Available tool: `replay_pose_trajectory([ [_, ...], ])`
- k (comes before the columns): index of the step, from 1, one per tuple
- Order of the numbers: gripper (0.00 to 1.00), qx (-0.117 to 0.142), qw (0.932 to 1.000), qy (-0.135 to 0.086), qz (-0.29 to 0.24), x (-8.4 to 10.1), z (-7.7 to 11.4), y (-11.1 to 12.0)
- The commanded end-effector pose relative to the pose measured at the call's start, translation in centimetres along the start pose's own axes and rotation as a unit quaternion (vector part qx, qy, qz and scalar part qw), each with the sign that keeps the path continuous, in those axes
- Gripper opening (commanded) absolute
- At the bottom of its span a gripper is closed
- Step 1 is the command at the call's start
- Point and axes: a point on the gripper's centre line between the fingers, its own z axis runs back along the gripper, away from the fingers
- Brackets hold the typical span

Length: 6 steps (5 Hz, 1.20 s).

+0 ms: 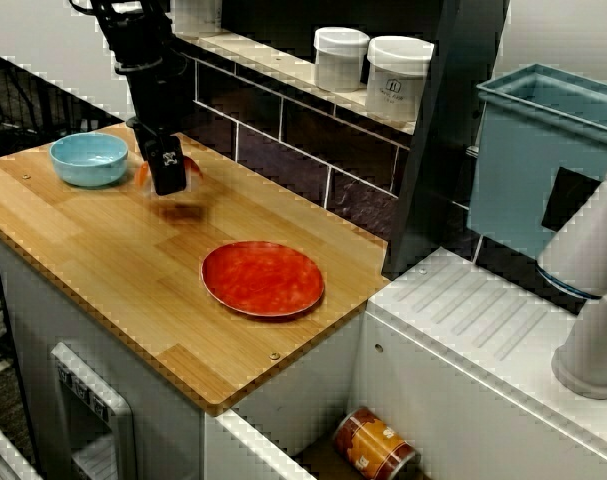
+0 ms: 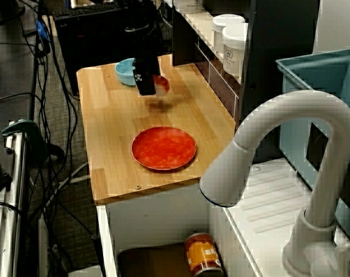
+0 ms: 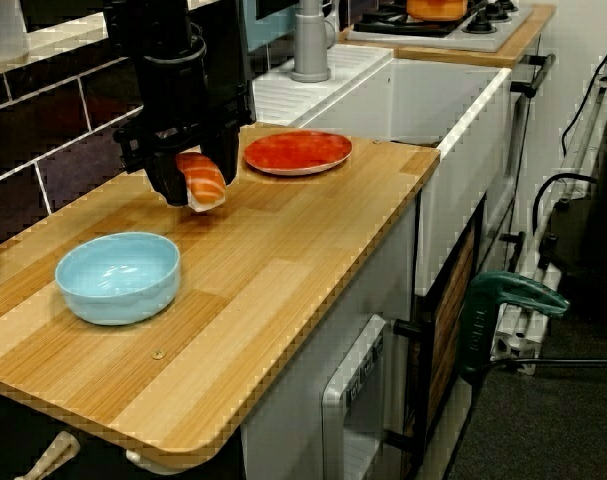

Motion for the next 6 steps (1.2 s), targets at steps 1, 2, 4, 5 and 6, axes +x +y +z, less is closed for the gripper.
replay_pose_trajectory([
  [1, 0.63, 0.007, 0.9999, 0.008, 0.001, 0.3, 0.9, -0.2],
  [2, 1.00, 0.010, 0.9997, 0.020, 0.005, 0.2, 1.0, 0.0],
  [4, 1.00, 0.005, 0.9998, 0.018, 0.003, -0.3, 1.6, 0.0],
  [5, 1.00, -0.003, 0.9999, 0.012, 0.010, -0.5, 2.3, 0.3],
  [6, 1.00, -0.005, 0.9998, 0.011, 0.014, -0.6, 2.3, 0.5],
])
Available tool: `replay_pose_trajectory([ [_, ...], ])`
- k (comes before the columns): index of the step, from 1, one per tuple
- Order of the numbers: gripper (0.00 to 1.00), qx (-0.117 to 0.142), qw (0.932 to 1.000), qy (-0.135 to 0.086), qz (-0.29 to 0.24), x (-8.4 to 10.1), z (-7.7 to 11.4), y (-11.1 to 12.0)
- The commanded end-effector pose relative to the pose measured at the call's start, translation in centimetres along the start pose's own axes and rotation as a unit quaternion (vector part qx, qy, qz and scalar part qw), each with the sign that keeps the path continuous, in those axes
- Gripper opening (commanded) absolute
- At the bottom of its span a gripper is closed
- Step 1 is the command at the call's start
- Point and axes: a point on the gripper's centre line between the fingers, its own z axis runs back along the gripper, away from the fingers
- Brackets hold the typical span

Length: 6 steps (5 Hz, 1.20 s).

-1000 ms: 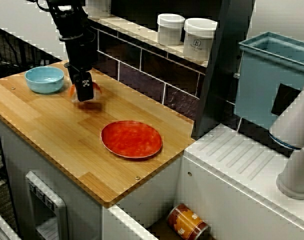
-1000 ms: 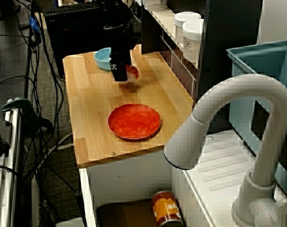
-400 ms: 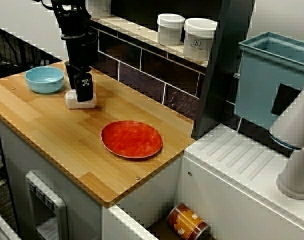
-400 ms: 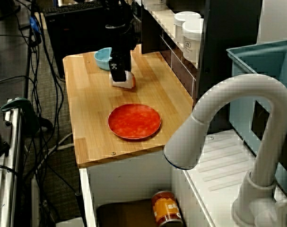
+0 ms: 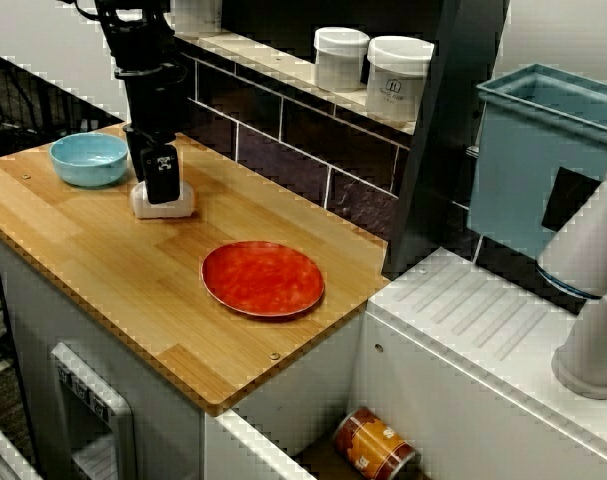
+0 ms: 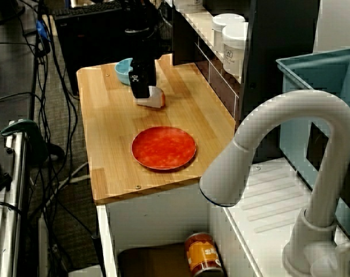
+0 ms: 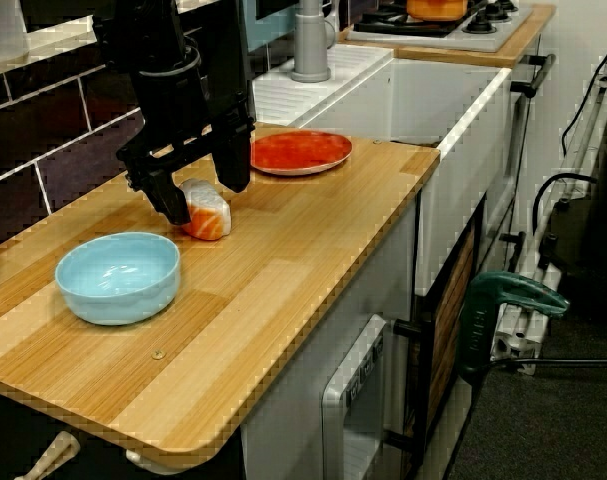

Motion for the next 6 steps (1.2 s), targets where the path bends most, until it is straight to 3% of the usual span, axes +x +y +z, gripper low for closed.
replay_pose_trajectory([
  [1, 1.00, 0.034, 0.9990, -0.028, 0.003, 0.2, 1.9, 0.3],
  [4, 1.00, 0.046, 0.9979, -0.041, 0.021, 0.3, 0.5, 0.4],
  [5, 0.00, 0.044, 0.9970, -0.053, 0.036, 0.1, 0.4, 0.6],
  [6, 0.00, 0.040, 0.9969, -0.057, 0.037, 0.0, 0.6, 0.5],
])
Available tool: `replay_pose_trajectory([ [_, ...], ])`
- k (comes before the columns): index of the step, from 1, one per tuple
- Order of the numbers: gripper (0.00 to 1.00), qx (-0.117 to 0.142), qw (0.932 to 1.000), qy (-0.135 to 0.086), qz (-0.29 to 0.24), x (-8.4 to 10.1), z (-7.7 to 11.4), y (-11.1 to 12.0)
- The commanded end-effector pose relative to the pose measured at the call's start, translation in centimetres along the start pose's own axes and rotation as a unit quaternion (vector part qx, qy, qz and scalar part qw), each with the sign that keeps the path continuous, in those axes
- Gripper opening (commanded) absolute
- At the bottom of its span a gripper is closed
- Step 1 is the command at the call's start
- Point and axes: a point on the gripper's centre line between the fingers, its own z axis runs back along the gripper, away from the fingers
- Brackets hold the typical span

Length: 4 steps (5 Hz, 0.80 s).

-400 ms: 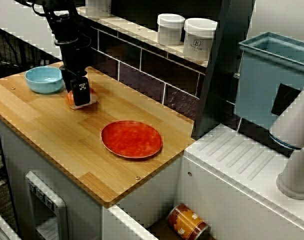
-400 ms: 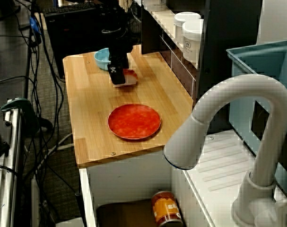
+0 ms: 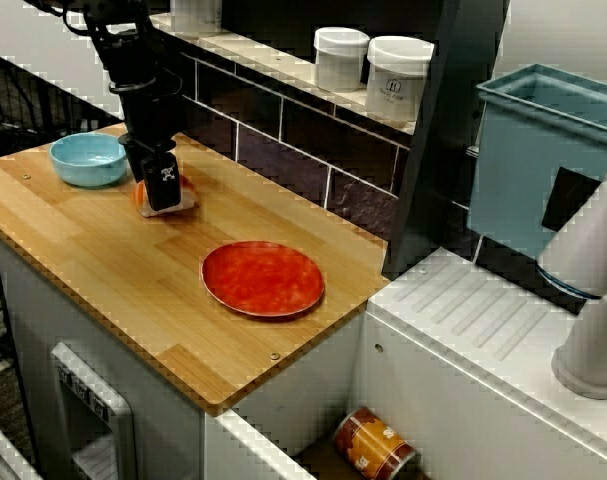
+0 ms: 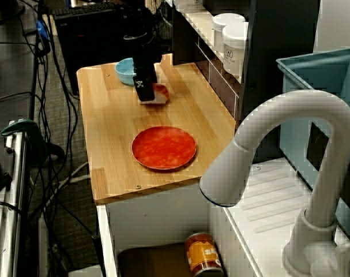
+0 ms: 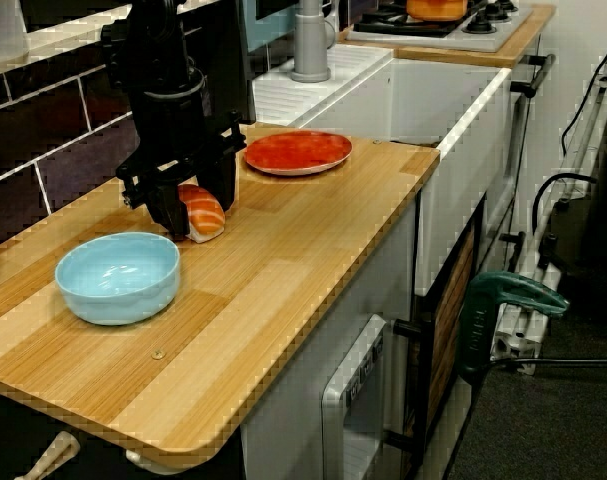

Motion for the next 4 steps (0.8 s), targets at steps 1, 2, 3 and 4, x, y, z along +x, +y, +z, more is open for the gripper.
replay_pose_trajectory([
  [1, 0.00, 0.001, 0.9998, -0.013, -0.015, -0.1, 2.6, -0.8],
  [2, 0.00, -0.023, 0.9974, -0.010, -0.068, 0.0, 3.9, -2.4],
  [3, 0.00, -0.034, 0.9926, -0.017, -0.115, 0.1, 4.7, -4.0],
  [4, 0.00, -0.040, 0.9880, -0.024, -0.147, 0.3, 5.3, -5.2],
])
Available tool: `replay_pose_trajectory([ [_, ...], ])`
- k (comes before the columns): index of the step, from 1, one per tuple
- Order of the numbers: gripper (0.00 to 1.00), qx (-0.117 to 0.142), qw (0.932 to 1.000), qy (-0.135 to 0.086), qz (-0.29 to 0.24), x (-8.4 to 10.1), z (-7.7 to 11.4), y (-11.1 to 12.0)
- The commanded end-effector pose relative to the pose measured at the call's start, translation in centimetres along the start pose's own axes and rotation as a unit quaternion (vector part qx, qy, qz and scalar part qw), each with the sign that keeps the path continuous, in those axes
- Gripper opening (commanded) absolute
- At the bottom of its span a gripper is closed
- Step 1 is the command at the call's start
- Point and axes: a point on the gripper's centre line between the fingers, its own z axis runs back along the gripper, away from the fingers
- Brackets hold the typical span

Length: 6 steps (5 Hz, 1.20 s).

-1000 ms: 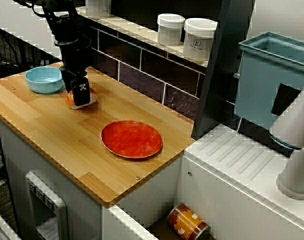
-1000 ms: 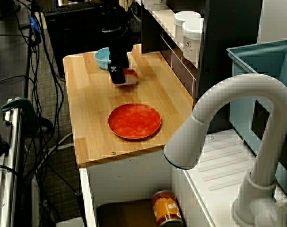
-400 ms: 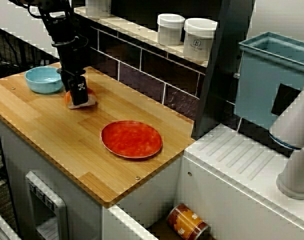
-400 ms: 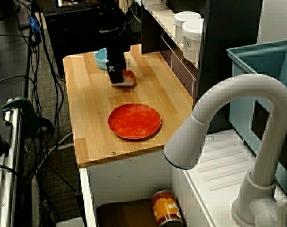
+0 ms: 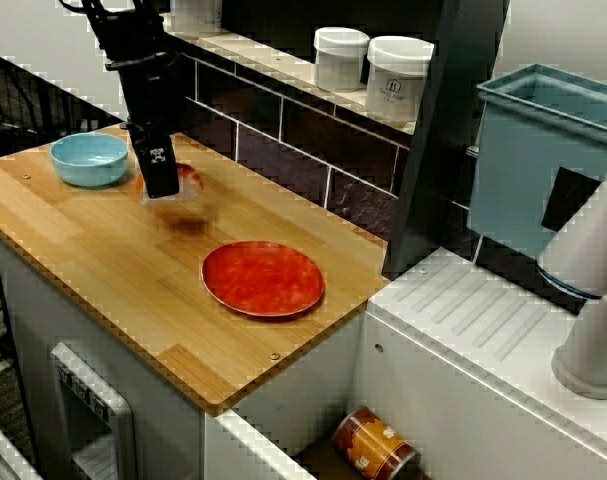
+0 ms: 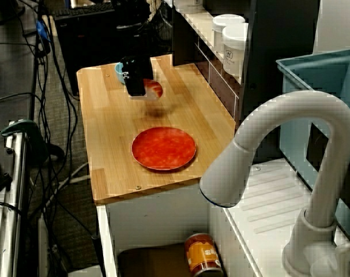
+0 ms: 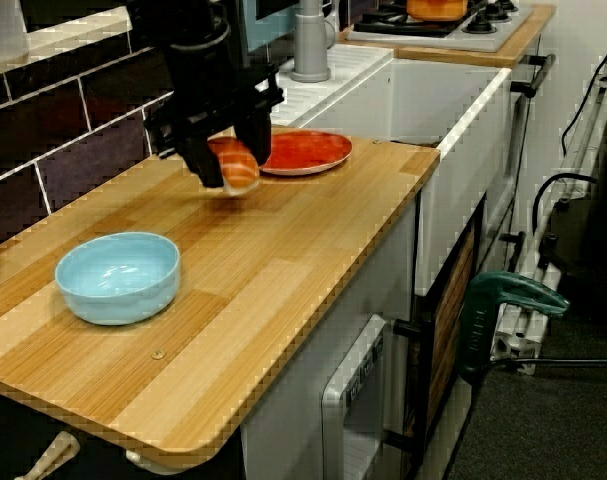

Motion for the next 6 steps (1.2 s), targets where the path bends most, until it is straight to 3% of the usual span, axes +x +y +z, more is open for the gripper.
replay_pose_trajectory([
  [1, 0.00, 0.028, 0.9959, -0.031, -0.080, 0.9, 2.5, -3.3],
  [3, 0.00, 0.046, 0.9901, -0.033, -0.128, 1.8, 1.3, -7.0],
  [6, 0.00, 0.093, 0.9826, -0.010, -0.160, 3.1, -3.0, -10.4],
])
